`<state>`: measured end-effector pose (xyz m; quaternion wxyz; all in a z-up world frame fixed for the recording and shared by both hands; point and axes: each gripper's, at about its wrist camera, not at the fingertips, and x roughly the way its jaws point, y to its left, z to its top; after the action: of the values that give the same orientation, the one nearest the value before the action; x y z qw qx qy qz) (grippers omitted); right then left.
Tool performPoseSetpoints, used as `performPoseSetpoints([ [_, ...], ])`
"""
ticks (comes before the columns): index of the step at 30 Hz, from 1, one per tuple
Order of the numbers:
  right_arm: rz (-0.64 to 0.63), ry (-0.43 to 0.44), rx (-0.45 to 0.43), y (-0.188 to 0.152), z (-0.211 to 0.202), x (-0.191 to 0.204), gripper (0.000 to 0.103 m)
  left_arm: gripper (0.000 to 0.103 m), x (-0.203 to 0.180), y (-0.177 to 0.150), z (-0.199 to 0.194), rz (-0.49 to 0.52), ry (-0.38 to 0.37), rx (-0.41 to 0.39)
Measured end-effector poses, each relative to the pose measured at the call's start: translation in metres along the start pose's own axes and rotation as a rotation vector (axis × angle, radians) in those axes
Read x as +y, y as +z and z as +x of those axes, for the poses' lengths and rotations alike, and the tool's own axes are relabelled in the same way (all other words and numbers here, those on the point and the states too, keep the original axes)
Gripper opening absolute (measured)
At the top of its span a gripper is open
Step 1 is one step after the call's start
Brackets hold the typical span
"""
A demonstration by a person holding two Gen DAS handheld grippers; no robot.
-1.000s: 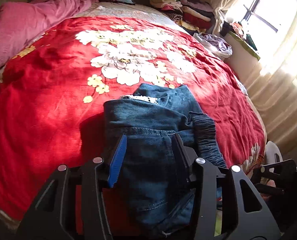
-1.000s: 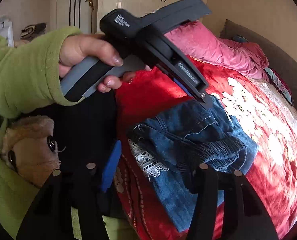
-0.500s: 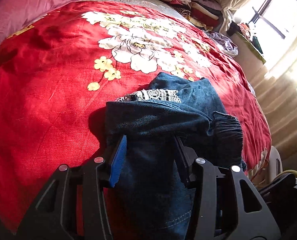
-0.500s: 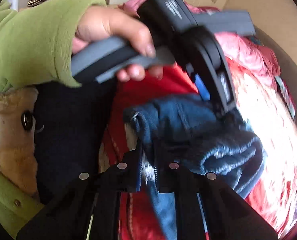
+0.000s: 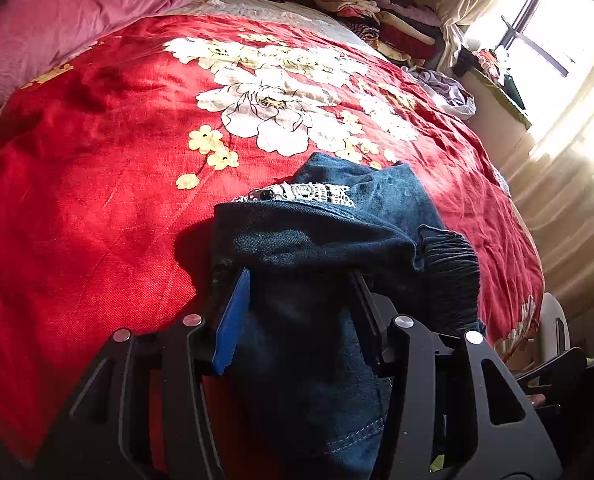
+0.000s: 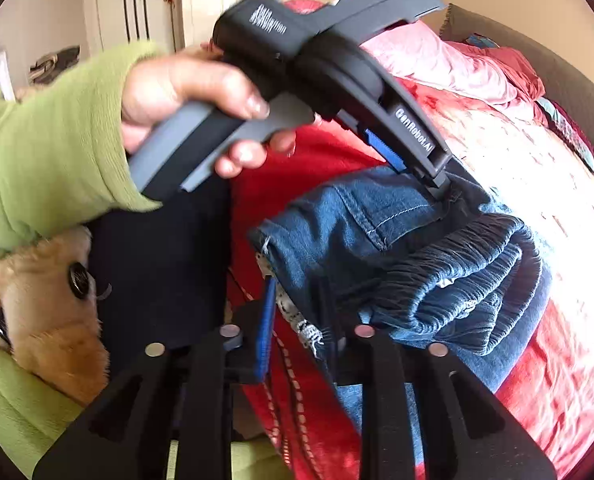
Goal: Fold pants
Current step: 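Withdraw both grippers from the folded denim bundle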
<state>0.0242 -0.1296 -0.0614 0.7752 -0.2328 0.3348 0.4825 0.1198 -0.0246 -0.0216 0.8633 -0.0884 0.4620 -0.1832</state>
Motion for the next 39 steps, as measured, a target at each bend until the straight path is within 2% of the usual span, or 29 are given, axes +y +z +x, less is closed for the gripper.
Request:
performPoseSetpoints([
  [7,0.033,0.008,-0.057,0.002,-0.02,-0.005,0.03,0.05,-0.003,-0.001,-0.007,0.001,0.021,-0.019],
  [14,0.076,-0.002,-0.11,0.008,-0.042,-0.007,0.053,0.058,-0.006,-0.003,-0.02,0.001,0.034,-0.042],
  [22,0.096,-0.049,-0.163,0.011,-0.066,-0.007,0.065,0.071,-0.011,-0.004,-0.038,0.001,0.043,-0.073],
  [26,0.115,-0.076,-0.193,0.011,-0.075,-0.015,0.076,0.076,-0.014,-0.005,-0.048,0.007,0.052,-0.09],
  [39,0.203,-0.193,-0.277,0.009,-0.105,-0.036,0.081,0.09,-0.021,-0.01,-0.068,0.011,0.076,-0.13],
])
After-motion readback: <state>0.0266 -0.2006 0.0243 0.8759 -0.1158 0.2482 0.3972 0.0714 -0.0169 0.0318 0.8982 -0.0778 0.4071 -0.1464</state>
